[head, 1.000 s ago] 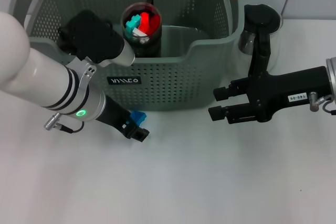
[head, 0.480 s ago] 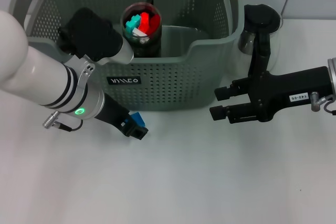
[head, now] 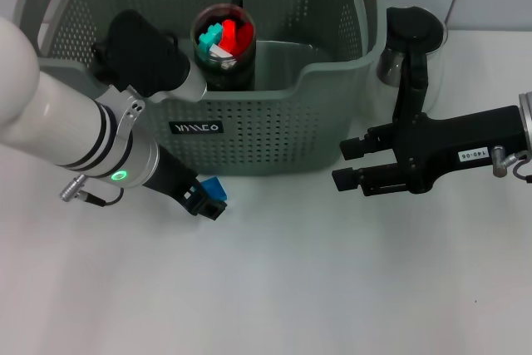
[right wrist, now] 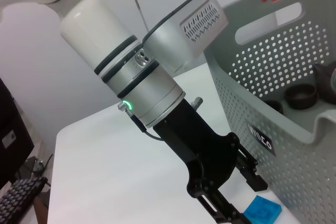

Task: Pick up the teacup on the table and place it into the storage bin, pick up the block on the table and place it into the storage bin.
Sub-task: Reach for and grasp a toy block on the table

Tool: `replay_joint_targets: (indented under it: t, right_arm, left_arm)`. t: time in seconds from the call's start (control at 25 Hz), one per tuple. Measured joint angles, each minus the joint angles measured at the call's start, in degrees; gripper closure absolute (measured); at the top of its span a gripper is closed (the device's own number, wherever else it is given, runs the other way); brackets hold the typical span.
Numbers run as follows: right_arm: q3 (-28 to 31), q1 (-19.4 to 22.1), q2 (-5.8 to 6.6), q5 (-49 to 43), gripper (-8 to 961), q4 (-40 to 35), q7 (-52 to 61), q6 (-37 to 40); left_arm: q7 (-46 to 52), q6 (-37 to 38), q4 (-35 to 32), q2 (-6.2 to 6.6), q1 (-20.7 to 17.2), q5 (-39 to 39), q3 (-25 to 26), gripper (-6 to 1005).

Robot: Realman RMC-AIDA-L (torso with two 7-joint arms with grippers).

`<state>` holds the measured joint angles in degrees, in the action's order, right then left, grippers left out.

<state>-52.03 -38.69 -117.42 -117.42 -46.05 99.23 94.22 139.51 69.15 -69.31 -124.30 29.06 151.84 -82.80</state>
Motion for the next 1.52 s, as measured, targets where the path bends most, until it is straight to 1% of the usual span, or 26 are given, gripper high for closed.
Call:
replay_joint_targets:
  t: [0.28, 0.8, 1.52]
  right_arm:
    - [-0.1, 0.0, 0.00, 0.0, 344, 0.0, 0.0, 0.1]
    - [0.0, 0.1, 0.09, 0.0, 344, 0.0, 0.0, 0.1]
    - [0.0, 0.2, 0.09, 0.0, 344, 0.0, -0.1, 0.1]
  left_arm:
    - [0.0, -0.3, 0.3, -0.07, -0.1, 0.8, -0.2, 340]
    - [-0.2, 1.9, 0.1, -0.17, 0.1, 0.5, -1.9, 347]
    - [1.6, -0.4, 0.4, -0.15, 0.1, 0.3, -1.2, 356]
